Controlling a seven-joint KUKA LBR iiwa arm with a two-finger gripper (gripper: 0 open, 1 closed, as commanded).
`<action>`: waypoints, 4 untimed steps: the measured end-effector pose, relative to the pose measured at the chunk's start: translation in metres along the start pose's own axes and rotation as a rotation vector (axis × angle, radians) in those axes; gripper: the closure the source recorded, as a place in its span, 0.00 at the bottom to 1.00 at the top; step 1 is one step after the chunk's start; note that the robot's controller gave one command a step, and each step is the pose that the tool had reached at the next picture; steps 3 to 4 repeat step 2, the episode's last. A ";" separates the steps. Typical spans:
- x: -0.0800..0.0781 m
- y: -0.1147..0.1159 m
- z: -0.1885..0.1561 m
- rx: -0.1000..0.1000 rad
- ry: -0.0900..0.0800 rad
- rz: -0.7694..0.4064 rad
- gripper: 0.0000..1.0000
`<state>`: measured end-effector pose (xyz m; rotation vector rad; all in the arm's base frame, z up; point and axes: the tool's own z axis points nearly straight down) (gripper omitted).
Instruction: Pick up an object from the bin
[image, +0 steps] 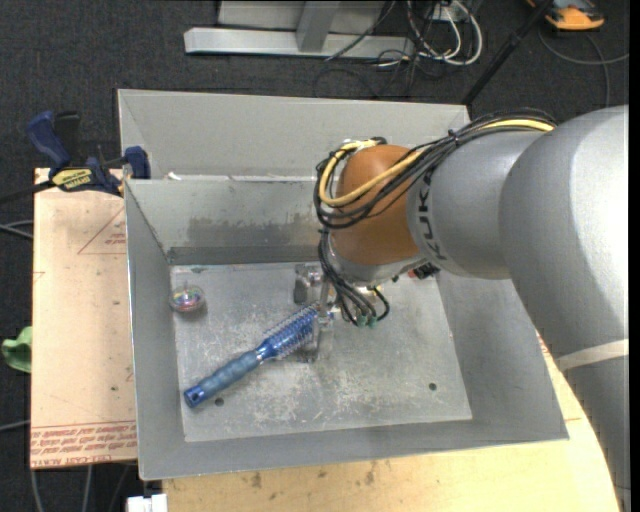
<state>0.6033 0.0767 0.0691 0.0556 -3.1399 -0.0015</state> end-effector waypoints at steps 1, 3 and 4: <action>0.000 0.001 0.000 -0.001 -0.001 0.000 0.00; 0.000 0.000 0.000 0.001 -0.001 0.001 1.00; 0.000 0.000 0.000 0.001 -0.001 0.001 1.00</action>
Offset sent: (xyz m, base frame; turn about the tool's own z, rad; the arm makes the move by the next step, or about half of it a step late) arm 0.0000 0.0000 0.0000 0.0000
